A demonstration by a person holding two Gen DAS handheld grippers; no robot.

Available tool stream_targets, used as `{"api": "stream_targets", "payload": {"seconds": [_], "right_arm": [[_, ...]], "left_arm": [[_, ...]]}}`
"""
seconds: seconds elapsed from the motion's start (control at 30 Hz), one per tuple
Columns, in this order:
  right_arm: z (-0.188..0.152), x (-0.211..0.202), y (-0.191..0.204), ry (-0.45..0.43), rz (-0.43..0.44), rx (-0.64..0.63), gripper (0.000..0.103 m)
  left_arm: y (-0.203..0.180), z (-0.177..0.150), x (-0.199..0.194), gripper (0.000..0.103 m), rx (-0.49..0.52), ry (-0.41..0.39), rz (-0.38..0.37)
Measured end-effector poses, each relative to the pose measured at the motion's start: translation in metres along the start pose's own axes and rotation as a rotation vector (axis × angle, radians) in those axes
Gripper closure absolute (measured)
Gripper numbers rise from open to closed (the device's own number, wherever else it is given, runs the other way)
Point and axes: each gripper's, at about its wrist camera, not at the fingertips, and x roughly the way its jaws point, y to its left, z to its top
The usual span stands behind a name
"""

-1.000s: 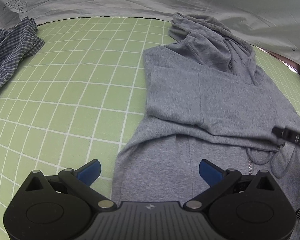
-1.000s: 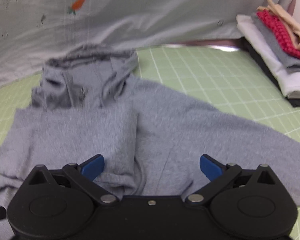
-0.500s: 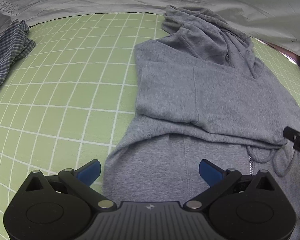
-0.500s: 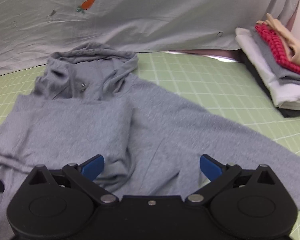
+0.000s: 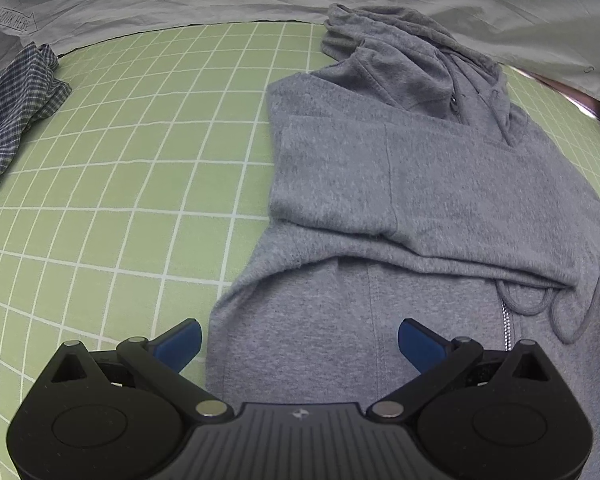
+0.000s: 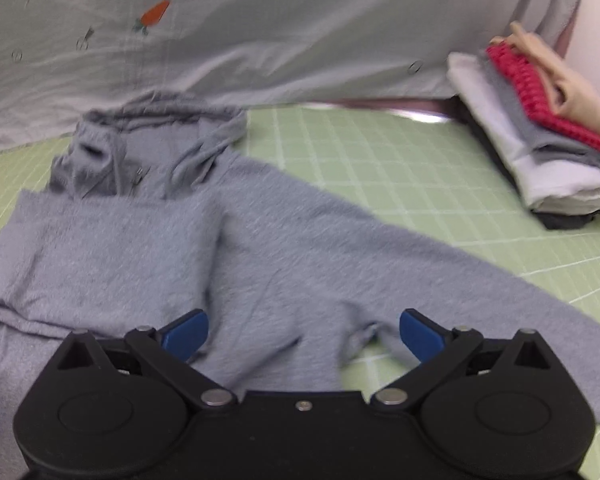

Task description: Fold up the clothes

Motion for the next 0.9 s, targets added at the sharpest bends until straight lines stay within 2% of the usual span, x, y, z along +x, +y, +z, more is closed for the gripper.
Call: {"api": "stream_targets", "payload": {"seconds": [0.1, 0.3, 0.47, 0.57, 0.73, 0.9], "right_arm": [[-0.006, 0.001, -0.037, -0.009, -0.071, 0.038, 0.000], [-0.035, 0.009, -0.136, 0.045, -0.228, 0.194, 0.000], [-0.057, 0.006, -0.214, 0.078, -0.343, 0.266, 0.000], [-0.066, 0.006, -0.251, 0.090, -0.394, 0.321, 0.000], [-0.082, 0.006, -0.303, 0.080, -0.422, 0.424, 0.000], [-0.086, 0.007, -0.343, 0.074, -0.483, 0.453, 0.000]], "left_arm": [[-0.004, -0.005, 0.004, 0.000, 0.018, 0.019, 0.011], [-0.008, -0.008, 0.009, 0.000, 0.020, 0.034, 0.025], [-0.009, -0.006, 0.011, 0.000, 0.010, 0.036, 0.026], [-0.010, -0.006, 0.011, 0.000, 0.004, 0.033, 0.028], [-0.011, -0.006, 0.012, 0.000, -0.009, 0.033, 0.032], [-0.011, -0.006, 0.012, 0.000, -0.017, 0.033, 0.035]]}}
